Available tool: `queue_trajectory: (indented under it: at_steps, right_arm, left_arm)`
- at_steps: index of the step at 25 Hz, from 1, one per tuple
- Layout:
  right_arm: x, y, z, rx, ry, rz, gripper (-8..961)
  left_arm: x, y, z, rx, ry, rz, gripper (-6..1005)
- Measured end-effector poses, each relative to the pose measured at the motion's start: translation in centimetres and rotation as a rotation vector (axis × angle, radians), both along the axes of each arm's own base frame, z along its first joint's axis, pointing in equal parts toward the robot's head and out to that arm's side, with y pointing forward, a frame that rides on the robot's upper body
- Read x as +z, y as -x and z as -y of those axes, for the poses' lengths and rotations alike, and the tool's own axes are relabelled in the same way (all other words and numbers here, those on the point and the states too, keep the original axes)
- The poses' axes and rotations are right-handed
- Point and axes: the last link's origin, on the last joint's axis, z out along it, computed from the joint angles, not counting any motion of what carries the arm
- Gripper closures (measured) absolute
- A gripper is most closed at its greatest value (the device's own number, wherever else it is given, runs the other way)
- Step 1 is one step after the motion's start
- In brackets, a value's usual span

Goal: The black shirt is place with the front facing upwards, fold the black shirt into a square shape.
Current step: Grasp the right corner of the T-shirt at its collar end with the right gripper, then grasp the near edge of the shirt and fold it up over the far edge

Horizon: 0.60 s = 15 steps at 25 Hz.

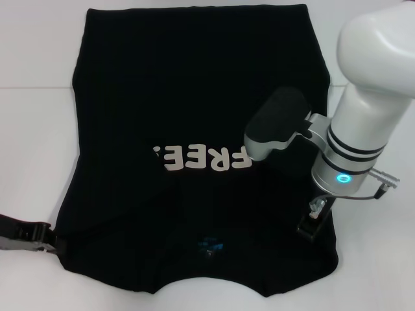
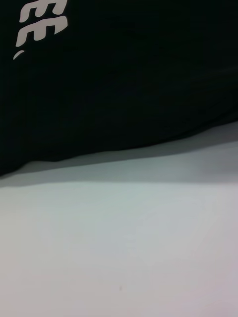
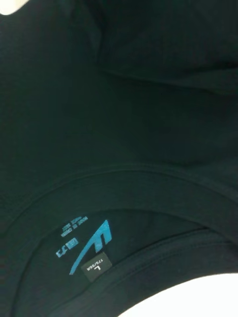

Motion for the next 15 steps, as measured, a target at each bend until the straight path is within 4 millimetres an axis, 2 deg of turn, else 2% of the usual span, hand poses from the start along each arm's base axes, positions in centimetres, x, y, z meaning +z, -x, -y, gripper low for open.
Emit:
queue_trajectory:
  at_steps: [4,7,11,12,15]
  right_arm:
    - [0.7,-0.8,0.1,-0.072,-0.055,-0.065,912]
    - [2.0,-1.9,-0.1,-0.159,-0.125,-0.150,912]
    - [4.1,-4.0,-0.4,-0.288,-0.233,-0.278,912]
    - [5.3,-5.3,-0.3,-0.345,-0.296,-0.360,912]
    - [6.5,-6.6,-0.1,-0.395,-0.355,-0.446,912]
  left_arm:
    - [0.2,-0.2,0.0,-0.008,-0.001,0.030,965]
    - [0.3,-0.3,-0.1,-0.011,0.001,0.048,965]
    - [0.3,-0.2,0.0,-0.012,0.017,0.056,965]
    - [0.3,-0.2,0.1,-0.013,0.019,0.058,965]
    - [0.3,-0.3,0.1,-0.014,0.022,0.060,965]
